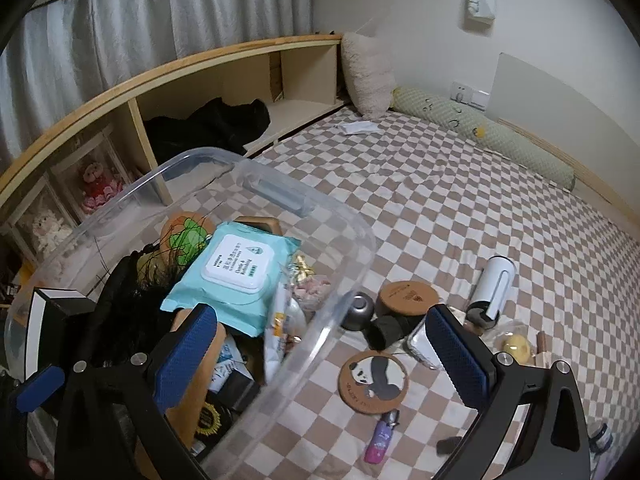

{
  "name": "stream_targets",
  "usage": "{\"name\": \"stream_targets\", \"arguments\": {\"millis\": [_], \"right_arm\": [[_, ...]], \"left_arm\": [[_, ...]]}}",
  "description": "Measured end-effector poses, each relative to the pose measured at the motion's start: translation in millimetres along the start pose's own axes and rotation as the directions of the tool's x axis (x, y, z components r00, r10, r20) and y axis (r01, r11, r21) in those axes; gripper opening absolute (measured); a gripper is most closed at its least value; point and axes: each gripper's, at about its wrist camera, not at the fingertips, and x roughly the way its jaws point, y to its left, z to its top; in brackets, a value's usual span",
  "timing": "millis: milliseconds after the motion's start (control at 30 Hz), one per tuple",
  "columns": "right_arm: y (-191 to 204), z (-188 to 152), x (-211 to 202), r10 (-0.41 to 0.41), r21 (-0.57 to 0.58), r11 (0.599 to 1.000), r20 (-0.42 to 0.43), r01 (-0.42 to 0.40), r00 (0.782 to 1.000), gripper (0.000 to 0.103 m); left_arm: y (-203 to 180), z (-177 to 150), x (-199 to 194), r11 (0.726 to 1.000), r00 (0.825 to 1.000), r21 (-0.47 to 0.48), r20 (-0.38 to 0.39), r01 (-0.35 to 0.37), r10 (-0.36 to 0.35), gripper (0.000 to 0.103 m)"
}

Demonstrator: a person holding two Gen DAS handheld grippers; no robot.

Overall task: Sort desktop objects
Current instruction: 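Withdraw both tools from the bin back over the bed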

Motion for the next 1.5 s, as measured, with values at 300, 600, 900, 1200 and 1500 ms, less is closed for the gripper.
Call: {"name": "stream_targets", "arguments": {"millis": [300, 600, 900, 1200, 1500], "right_arm": [[-41.7, -19.8, -35.9, -0.002, 0.059, 0.998, 0.068, -0.002, 0.998, 0.103], [-99.3, -63.7, -87.4, -0.072, 0.107, 0.993, 0.202, 0.051, 0.977, 0.103], [-165.6, -136.0, -105.7, -0.215, 0.184, 0.963, 0.1, 0.195, 0.971, 0.103], [-201.4, -211.4, -97.1, -0.236, 0.252, 0.94, -0.006, 0.229, 0.972, 0.103], [-225.8, -262.5, -64.7, -0.16, 0.355, 0.917, -0.089, 0.181, 0.983, 0.099]], "left_arm": [[-23.2, -1.1, -5.0, 0.998, 1.0, 0.051, 0.001, 0.021, -0.021, 0.103], [-65.1, -4.8, -17.9, 0.985, 0.994, 0.138, 0.036, 0.1, -0.105, 0.103], [-117.8, -18.3, -12.6, 0.962, 0.987, 0.226, 0.01, 0.153, -0.159, 0.103], [-167.2, -48.6, -3.4, 0.916, 0.965, 0.313, -0.006, 0.249, -0.261, 0.103], [-187.6, -82.0, 31.3, 0.889, 0.943, 0.315, -0.119, 0.332, -0.31, 0.103]]}}
